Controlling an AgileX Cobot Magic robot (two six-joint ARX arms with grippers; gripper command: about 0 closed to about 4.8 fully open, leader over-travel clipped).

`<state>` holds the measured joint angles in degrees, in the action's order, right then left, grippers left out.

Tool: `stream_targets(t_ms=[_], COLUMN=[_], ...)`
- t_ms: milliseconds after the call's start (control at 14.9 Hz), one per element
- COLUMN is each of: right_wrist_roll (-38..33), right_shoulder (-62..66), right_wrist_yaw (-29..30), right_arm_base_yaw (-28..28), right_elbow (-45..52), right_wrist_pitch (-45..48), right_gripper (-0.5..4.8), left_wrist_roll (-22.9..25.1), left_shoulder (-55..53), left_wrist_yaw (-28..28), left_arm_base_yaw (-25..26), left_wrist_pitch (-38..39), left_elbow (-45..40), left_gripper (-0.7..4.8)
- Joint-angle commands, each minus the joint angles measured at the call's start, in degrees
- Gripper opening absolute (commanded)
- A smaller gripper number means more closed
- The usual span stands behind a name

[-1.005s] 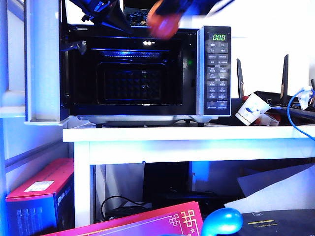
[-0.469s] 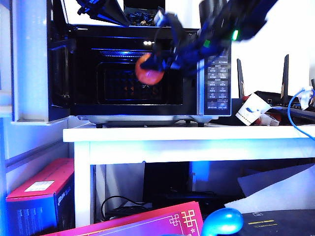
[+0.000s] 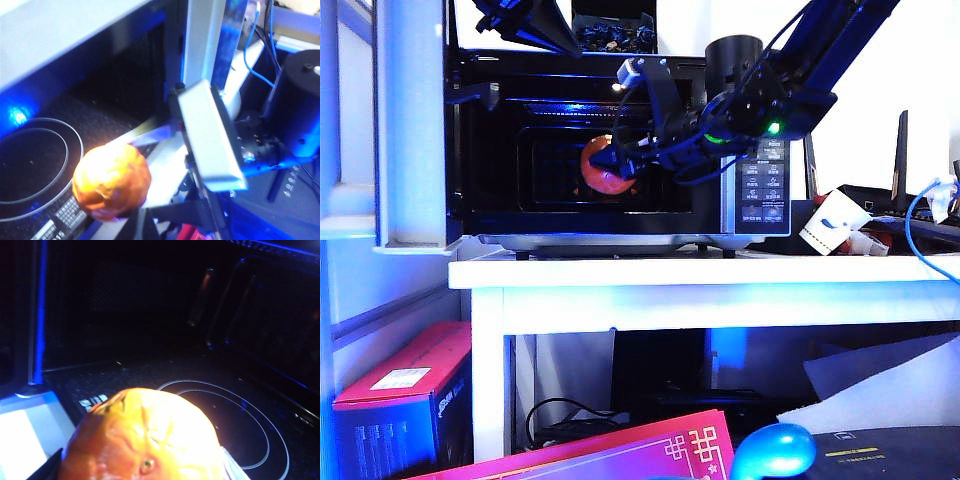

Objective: Open the microwave door, place the orange inside the microwave, then close the microwave door.

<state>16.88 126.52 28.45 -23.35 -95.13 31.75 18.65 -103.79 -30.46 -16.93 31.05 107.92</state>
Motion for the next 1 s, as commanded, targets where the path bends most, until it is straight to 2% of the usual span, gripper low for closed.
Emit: stream_targets(t_ms=[67, 268, 536, 1005], right_wrist_roll=[-0.4, -0.2, -0.2, -0.2], right_shoulder=[2.2, 5.9, 10.9, 19.9], right_wrist_yaw=[-0.3, -0.3, -0.5, -10.4], right_arm_base_yaw=[-0.7, -1.1, -1.1, -3.2], right_elbow=[-4.6, -12.2, -19.2, -29.6], right_wrist_pitch=[0.9, -3.3, -4.6, -5.5], right_gripper=[1.8, 1.8, 1.8, 1.8], left_wrist_roll=[0.4, 0.4, 0.4, 0.4], left_shoulder=[0.4, 0.7, 1.5, 1.7], left_wrist_yaw=[-0.2, -0.2, -0.2, -0.2], left_arm_base_yaw=[-0.1, -0.1, -0.1, -0.1], left_wrist_pitch=[0.9, 1.4, 1.5, 1.6], left_elbow=[0.3, 0.3, 0.3, 0.3], left_gripper=[-0.05, -0.05, -0.05, -0.05])
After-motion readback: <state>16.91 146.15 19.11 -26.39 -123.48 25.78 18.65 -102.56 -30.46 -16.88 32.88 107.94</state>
